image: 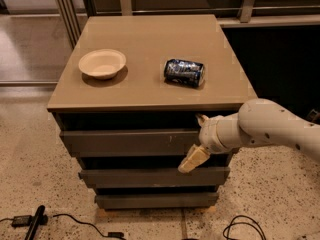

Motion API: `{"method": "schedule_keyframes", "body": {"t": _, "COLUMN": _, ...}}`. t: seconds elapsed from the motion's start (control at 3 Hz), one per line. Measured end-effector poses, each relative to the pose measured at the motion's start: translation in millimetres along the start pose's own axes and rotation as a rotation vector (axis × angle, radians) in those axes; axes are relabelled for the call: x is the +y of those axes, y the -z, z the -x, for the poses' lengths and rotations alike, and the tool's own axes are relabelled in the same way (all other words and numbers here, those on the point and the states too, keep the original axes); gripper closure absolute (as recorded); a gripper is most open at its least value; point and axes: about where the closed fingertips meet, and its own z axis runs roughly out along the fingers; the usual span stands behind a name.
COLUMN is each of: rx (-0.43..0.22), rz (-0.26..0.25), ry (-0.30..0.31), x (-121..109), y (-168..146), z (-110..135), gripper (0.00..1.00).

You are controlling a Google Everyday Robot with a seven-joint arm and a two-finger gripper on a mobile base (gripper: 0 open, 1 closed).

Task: Open top drawer

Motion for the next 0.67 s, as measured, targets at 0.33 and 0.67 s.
{"method": "schedule_keyframes", "body": {"t": 0.33, "rx": -0.009, "rz": 0.001, "ry": -0.025, "x": -5, "y": -10, "z": -13, "gripper": 0.00}}
{"method": "schedule_keyframes", "body": {"t": 0.67, "rx": -0.018, "rz": 0.011, "ry": -0.057, "x": -6, "y": -19, "z": -27, "gripper": 0.00}}
